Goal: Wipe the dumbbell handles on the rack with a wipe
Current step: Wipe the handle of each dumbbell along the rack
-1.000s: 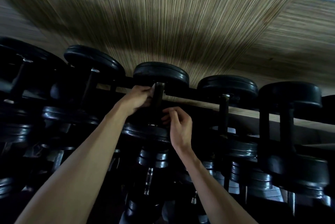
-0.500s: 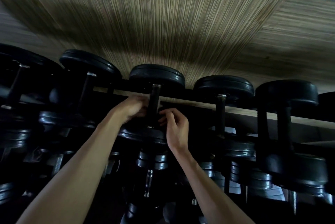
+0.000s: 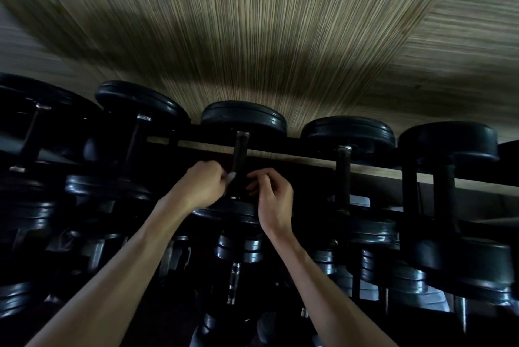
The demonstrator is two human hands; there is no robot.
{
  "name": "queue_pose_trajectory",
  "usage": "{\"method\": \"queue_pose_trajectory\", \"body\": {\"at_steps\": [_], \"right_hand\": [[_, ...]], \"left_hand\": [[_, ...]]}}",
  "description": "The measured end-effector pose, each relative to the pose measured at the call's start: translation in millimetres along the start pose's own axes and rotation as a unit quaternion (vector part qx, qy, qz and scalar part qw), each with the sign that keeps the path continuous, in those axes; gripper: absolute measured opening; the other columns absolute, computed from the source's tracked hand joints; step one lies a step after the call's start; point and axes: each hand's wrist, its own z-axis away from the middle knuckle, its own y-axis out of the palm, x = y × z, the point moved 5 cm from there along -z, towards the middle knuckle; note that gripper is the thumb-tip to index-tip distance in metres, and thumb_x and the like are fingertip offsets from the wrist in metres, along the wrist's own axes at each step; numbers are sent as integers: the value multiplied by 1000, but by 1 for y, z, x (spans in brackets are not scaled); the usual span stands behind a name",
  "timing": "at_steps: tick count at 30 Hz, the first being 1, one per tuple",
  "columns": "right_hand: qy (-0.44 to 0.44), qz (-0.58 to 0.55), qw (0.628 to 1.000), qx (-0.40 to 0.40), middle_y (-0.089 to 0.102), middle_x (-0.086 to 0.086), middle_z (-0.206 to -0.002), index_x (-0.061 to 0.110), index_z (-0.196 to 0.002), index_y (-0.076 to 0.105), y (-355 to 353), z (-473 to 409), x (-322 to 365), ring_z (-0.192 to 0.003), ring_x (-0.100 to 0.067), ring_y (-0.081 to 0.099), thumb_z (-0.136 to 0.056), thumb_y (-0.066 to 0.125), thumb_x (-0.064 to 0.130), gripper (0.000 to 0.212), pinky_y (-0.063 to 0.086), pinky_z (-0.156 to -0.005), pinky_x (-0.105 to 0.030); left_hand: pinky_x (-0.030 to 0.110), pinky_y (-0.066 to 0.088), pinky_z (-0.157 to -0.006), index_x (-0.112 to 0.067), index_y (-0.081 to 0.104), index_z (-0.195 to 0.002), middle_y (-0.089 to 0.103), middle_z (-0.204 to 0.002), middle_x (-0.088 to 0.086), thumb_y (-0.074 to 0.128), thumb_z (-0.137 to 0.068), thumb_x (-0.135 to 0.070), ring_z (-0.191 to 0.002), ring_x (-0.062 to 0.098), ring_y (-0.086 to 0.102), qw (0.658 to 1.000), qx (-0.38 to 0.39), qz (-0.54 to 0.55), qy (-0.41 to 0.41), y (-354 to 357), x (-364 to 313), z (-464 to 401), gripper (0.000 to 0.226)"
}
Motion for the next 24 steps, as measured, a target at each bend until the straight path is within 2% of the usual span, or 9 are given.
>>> {"method": "queue_pose_trajectory", "body": {"at_steps": [3,8,10,13,16,19,20,22,24], "right_hand": [[6,1,1000,0,69,-6,-68,14,-81,72,0,1,0,-65,-17,65,-96,48,7,29,51,-60,-33],[4,2,1000,0,69,-8,-69,12,-82,73,0,2,1,-67,-24,66,-96,48,8,28,52,-61,-36],[3,5,1000,1,69,-7,-69,12,-82,73,0,2,1,-68,-22,66,-96,49,8,28,52,-61,-34],[4,6,1000,-2,70,-3,-69,13,-81,72,-1,1,1,-66,-15,66,-96,49,9,28,53,-61,-28],[6,5,1000,-2,69,-4,-69,14,-82,72,-1,3,1,-65,-14,65,-97,48,10,29,52,-60,-28],[8,9,1000,-2,70,-5,-69,14,-83,73,-1,2,1,-66,-16,66,-98,49,12,28,53,-62,-31],[8,11,1000,-2,70,-5,-69,14,-84,73,-1,2,1,-66,-16,66,-98,49,12,28,53,-62,-32],[8,11,1000,-2,70,-4,-69,15,-83,73,-1,3,-1,-67,-17,66,-97,49,13,28,53,-63,-33],[8,7,1000,-5,70,-4,-69,14,-83,73,-1,2,-1,-67,-18,67,-97,49,12,28,53,-63,-35]], "left_hand": [[31,46,-66,-5,74,-85,70,-81,8,56,-99,-35,-77,23,64,999,22,-19,-18,-6,-4,-10,37],[31,46,-65,-6,72,-105,70,-96,14,55,-98,-25,-83,29,64,991,-116,37,-60,-17,-17,-22,27],[30,45,-63,-5,72,-99,68,-84,9,59,-97,-31,-84,29,66,995,-87,-7,-50,-10,-20,-13,28],[23,41,-53,-12,75,-86,62,-72,-1,65,-93,-32,-68,16,61,995,-72,-1,-62,-3,-11,1,24],[11,39,-45,-13,73,-80,62,-70,-3,67,-93,-26,-59,6,55,976,-184,96,-60,-16,-16,1,19],[22,54,-58,-5,76,-84,71,-75,6,67,-93,-28,-68,16,67,946,-300,126,-11,-29,-35,-13,27],[22,55,-62,-5,76,-86,73,-80,6,68,-93,-27,-74,16,69,942,-309,129,0,-31,-39,-16,24],[10,46,-63,-8,77,-91,73,-89,2,69,-92,-20,-81,8,66,948,-293,123,16,-25,-41,-14,14],[4,39,-63,-15,78,-92,73,-93,-4,68,-91,-11,-79,1,63,962,-254,100,22,-13,-34,-2,11]]}}
